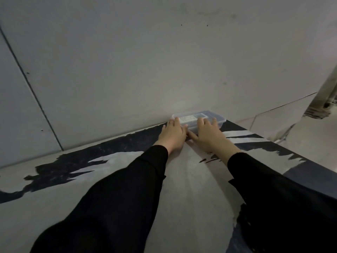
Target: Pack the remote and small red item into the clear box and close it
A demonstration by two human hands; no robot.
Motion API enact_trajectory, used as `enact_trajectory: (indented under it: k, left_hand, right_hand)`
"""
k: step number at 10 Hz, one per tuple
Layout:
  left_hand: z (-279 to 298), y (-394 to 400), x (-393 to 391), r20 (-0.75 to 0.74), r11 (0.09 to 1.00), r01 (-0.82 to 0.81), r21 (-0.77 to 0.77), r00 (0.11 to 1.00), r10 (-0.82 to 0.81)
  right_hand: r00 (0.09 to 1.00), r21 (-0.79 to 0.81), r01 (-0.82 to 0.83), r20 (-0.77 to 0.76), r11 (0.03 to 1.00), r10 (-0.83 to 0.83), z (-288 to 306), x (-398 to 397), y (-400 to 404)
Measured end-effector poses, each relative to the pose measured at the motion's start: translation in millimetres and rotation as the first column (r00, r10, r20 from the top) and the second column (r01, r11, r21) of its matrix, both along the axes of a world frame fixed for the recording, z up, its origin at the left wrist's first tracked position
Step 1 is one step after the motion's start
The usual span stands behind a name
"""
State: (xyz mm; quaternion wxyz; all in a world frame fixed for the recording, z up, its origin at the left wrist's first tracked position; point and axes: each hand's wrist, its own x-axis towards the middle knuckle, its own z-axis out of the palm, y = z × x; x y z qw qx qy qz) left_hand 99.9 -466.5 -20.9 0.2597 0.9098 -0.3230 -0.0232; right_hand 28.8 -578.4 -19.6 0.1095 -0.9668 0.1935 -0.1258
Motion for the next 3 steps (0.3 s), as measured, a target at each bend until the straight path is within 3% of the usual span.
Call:
enact_trajectory:
  k: [2,3]
  left_hand:
    - [6.2,-12.5,16.6,0.047,0.994,-0.01,0.106,0.999,0.005]
    - [9.7,1.9,3.8,0.114,0.988,-0.01,0.156,0.993,-0.008]
  right_hand:
    - [0.998,0.025,-0.017,-0.061,1.0,0.019,9.9,14.0,-17.1]
    - [0.987,-0.066,0.013,-0.159,0.998,-0.023,12.7,10.1,-17.5]
